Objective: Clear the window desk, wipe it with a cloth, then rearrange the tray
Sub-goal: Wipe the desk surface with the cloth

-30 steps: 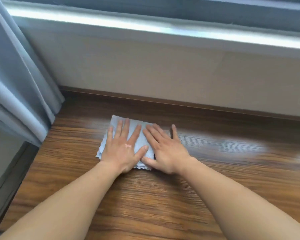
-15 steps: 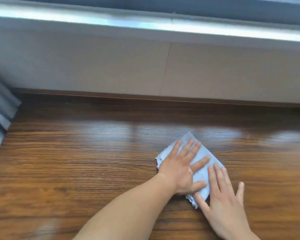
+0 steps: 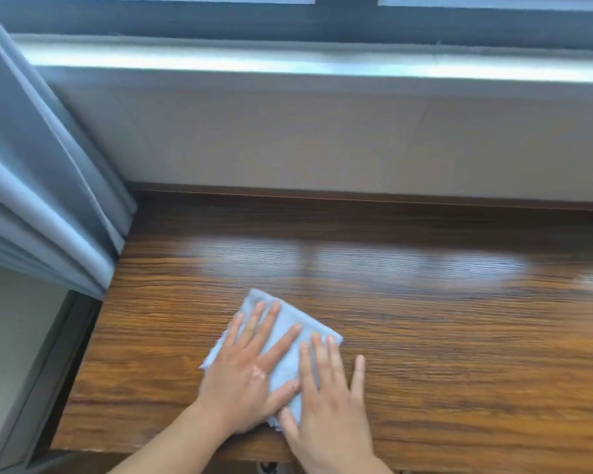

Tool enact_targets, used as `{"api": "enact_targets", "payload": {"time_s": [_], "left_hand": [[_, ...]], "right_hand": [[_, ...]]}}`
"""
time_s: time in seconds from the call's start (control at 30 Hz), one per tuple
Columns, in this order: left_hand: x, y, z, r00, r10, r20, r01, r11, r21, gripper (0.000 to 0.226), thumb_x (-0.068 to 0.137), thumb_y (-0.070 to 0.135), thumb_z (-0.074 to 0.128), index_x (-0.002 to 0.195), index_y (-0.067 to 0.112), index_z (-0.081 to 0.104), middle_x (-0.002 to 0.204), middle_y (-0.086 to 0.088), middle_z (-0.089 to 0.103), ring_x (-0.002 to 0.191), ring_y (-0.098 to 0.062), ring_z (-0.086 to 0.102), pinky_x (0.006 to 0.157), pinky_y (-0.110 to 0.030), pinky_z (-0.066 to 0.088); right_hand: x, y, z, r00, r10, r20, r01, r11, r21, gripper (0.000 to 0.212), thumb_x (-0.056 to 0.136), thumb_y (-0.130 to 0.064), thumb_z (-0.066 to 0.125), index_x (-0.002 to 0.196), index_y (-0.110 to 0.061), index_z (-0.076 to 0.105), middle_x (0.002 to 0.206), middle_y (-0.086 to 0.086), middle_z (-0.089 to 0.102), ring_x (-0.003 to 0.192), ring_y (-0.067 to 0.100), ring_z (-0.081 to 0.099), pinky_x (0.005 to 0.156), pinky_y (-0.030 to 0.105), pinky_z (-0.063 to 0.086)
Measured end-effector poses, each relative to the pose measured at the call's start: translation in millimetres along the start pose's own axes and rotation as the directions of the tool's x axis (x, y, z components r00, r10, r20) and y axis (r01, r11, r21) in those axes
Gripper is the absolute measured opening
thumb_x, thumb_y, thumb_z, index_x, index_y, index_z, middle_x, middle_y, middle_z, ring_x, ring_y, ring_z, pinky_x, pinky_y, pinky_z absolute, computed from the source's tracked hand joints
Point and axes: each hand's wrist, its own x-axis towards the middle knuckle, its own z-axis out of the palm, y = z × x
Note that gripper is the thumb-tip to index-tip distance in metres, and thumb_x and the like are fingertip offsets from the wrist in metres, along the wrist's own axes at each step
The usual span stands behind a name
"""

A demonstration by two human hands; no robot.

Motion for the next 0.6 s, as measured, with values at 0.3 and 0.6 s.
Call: {"api": "enact_targets", "payload": {"time_s": [0.3,0.6], "left_hand": [[-98,-11,2,0.815,-0.579,-0.026,0.578,0.815,-0.036,0.087,0.094,0.078,0.017,0.153,0.022,0.046,0.167,-0.019,0.025,0.152,-0.043,0.028,0.117,-0.064,0.022],[-66,83,16,0.878,-0.478,-0.006,0.478,0.878,-0.005,0.086,0.096,0.074,0.019,0.155,0.017,0.044,0.168,-0.022,0.019,0.154,-0.045,0.020,0.118,-0.070,0.019]], "right_hand": [[31,-53,5,0.864,-0.477,0.160,0.469,0.879,0.087,0.091,0.085,-0.069,0.040,0.158,-0.016,0.030,0.167,0.003,0.024,0.157,0.022,0.008,0.112,0.080,0.005],[-10,54,-21,0.860,-0.458,0.225,0.456,0.888,0.062,0.091,0.085,-0.073,0.040,0.160,-0.022,0.026,0.169,-0.003,0.018,0.157,0.017,0.007,0.114,0.077,0.008]]}}
